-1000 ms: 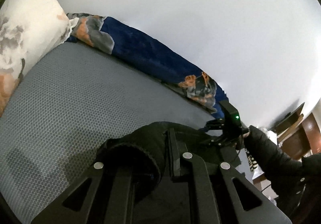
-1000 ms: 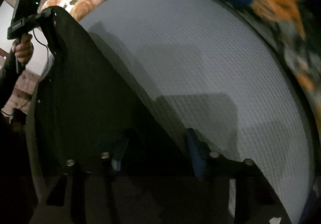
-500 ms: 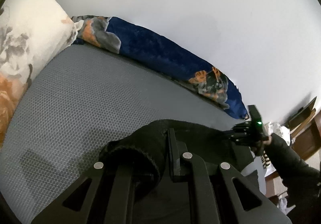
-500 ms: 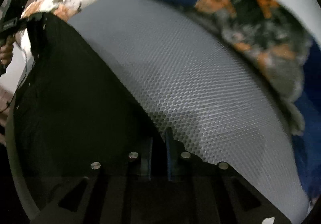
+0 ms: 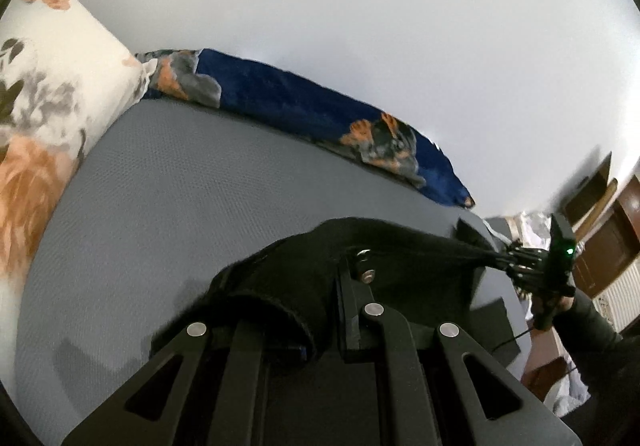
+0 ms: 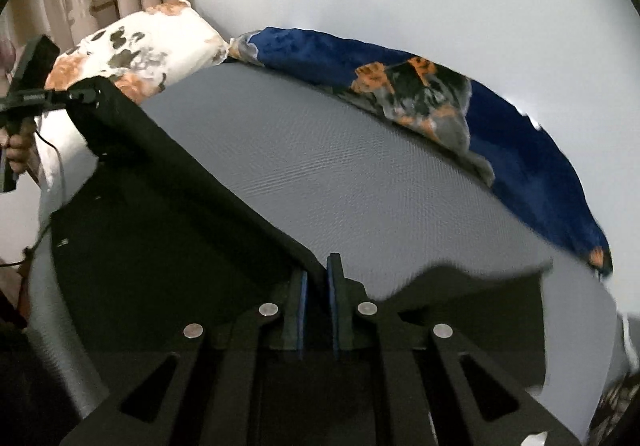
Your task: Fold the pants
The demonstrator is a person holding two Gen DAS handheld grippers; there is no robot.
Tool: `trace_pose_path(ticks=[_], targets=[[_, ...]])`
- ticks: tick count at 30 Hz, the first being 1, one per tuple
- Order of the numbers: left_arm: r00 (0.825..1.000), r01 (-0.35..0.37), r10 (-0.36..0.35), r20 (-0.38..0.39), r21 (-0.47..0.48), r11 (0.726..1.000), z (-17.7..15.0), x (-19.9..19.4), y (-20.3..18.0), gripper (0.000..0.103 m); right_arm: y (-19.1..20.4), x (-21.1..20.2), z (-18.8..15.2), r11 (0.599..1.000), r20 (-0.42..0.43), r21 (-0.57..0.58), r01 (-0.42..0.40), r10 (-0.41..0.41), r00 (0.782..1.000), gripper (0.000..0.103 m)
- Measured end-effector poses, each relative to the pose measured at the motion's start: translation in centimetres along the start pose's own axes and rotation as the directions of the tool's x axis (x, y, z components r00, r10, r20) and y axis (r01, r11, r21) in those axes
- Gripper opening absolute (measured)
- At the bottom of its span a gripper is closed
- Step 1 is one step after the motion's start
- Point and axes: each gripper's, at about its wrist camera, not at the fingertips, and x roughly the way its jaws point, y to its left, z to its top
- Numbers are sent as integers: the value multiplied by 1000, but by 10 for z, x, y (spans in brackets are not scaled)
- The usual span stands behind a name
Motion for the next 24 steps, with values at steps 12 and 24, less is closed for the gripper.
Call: trace_pose_path(ticks=[12,24], targets=[[986,-6,7,-166,6,1000,-117,-28,8,11,48,-7,-106,982,-180,164,-95,125,976,4],[938,-158,159,-307,29,987,-155,-16,13,36,64,38,-132,985,-300,155,-77,121,946,6]])
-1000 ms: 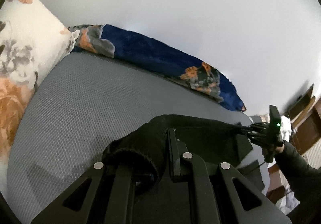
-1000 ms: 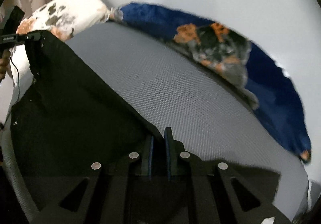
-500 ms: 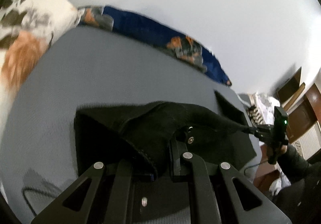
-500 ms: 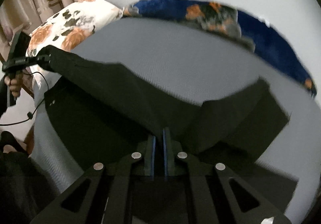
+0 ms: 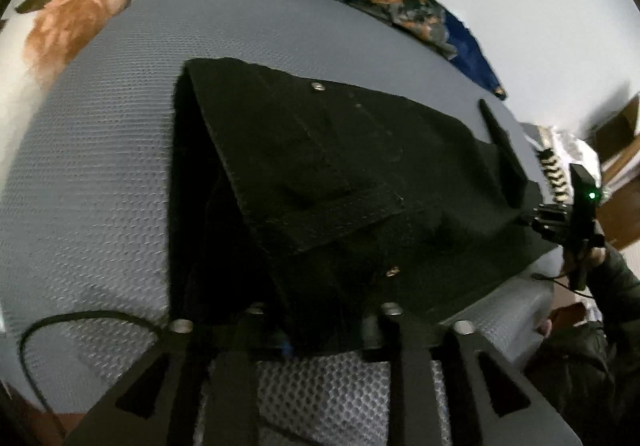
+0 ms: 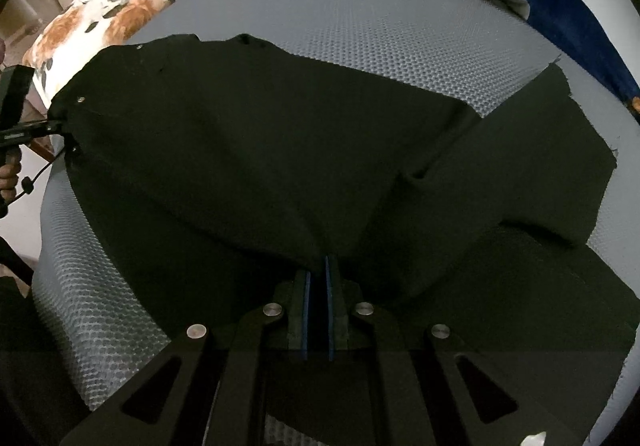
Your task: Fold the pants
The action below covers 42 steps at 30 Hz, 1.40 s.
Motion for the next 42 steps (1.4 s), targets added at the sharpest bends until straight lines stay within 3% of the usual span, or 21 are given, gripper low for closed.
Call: trace_pose_path(ticks=[1,3,4,8,12,14,18,22,25,26,27,30,37,39,42], targets=[[1000,-12,12,-7,-2,1000,1,-2,1,39,0,0,1,1000,0,3,-2,2,1000,7],[998,-53,53,-17,-11,999,-1,-10,3,63,1,0,3,1000,0,0,-1,1,1000,7],[997,-72,72,-19,-23,997,-2,-15,6,66,2,0,3,1000,1,-2,1,-1,1000,7],[997,-76,75,-7,-90,993,-13,-37,18,67,3,1,4,1000,8,-12,5,-5,1000,8],[999,28,-17,47,-245,969,-22,-61,28,67,2,2,5,1000,13,-18,0,1,1000,8],[995,96,-77,71,-317,943,-27,-66,28,67,1,3,5,1000,15,-20,-2,2,1000,8],[988,153,-133,79,-399,904,-31,-58,20,67,2,2,5,1000,21,-24,-3,3,1000,8],[984,180,-162,81,-515,838,-23,-35,18,67,1,2,3,1000,30,-19,-6,7,1000,8],[987,161,-142,78,-573,803,-20,-25,26,64,1,1,3,1000,36,-10,-5,5,999,8],[988,153,-130,82,-580,800,-18,-22,26,55,1,0,3,1000,38,-3,-2,2,999,8],[991,134,-111,75,-576,807,-14,-20,25,39,2,-2,3,1000,42,2,2,-2,999,8],[995,100,-70,77,-527,844,-1,-24,18,23,3,-15,2,1000,64,30,8,-10,998,7],[992,69,-25,127,-357,932,31,-47,12,20,26,-48,-12,999,104,43,-17,13,994,7],[994,29,4,108,-295,955,32,-45,13,20,33,-43,-23,998,99,52,-45,40,994,7],[998,-38,47,31,-247,968,27,-25,19,20,43,-26,-35,995,60,72,-68,64,996,7]])
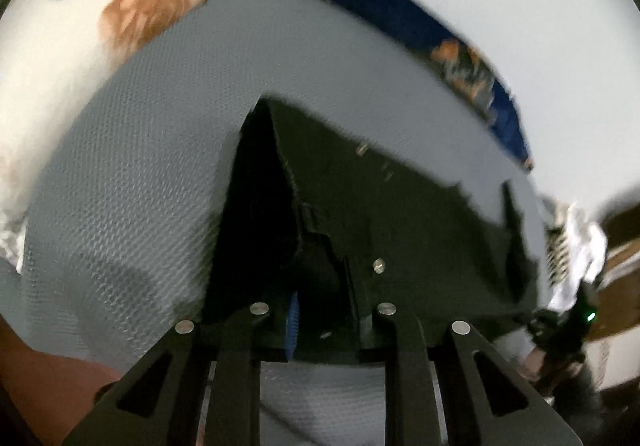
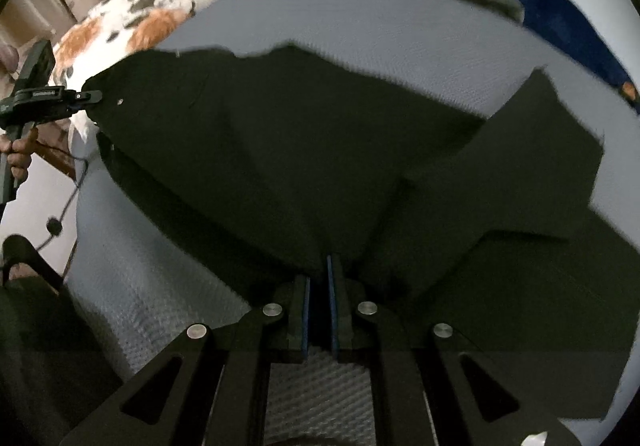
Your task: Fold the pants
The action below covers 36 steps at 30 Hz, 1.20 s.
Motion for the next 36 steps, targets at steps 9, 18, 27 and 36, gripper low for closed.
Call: trace_pose_path(ticks=[9,18,27,36], targets=[[997,-72,72,-31,21,997,-16,23,15,29,3,21,-9,999,-67,13,-29,30,997,7],[982,-191,190,13,53,980,-19,8,6,59,0,21,-7,999,-48,29,-38,40,998,8],[962,-251,231,148,142,957,-29,-37,-22,59,-8,17,-4,995,-38,70,-69,72,997,14],[997,20,-53,49,518,855,-54,9,-161,59,-12,4,-3,993,0,90,-81,81,997,24]])
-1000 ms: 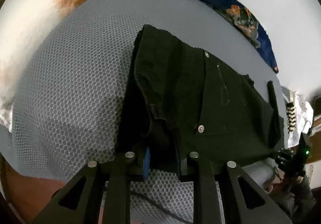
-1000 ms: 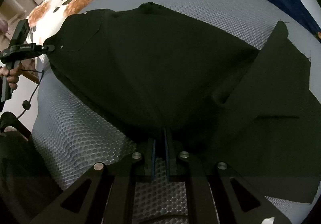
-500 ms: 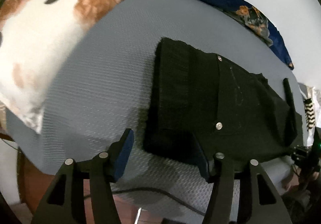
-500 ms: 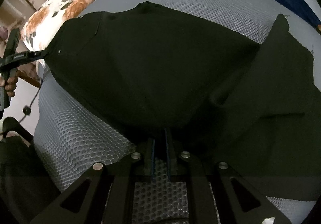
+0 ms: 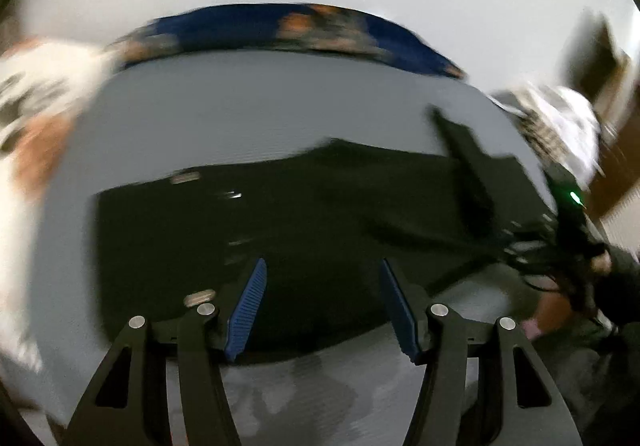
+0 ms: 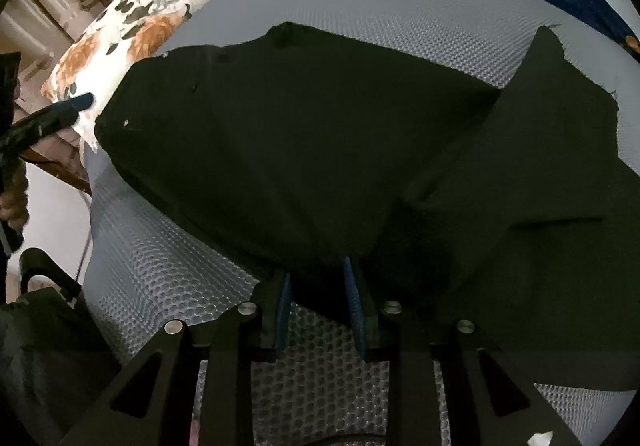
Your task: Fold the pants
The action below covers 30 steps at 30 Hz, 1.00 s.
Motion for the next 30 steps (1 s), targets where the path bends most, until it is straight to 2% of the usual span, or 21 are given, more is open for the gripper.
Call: trace_pose_path(ticks=[2,7,10,15,16,21,24,27,29,30], targets=[[998,58,-56,-30,68,996,8,25,-29,59,-1,-3,1,1000,11,4,-3,3,1000,24],[985,145,-127,-117,166,975,16,73,-77,59,-5,-6,5,1000,29,18,-19,18,999,24],[980,159,-125,-157,234,959,16,94,-103,59,-7,-6,8,999,36,23,-27,26,999,24],[964,171,-105,-246,263,950,9,128,-122,58,-9,-8,13,998,45,33,-48,47,998,24],[961,168,-98,-259,262,950,9,134,-126,56,-9,-9,14,998,48,39,-56,54,997,24],[959,131,-57,-279,253,958,6,153,-132,17,-12,-10,19,996,46,48,-76,74,996,24],[959,142,-81,-270,214,966,9,153,-127,12,-17,-21,22,994,68,49,-101,97,993,27],[960,149,-94,-264,195,969,8,150,-125,11,-42,-42,28,979,141,105,-174,158,977,28],[961,148,-96,-260,192,970,7,148,-123,11,-67,-52,31,974,192,165,-154,121,974,35],[962,148,-97,-257,188,971,6,148,-122,11,-79,-55,31,971,209,193,-140,99,973,36]])
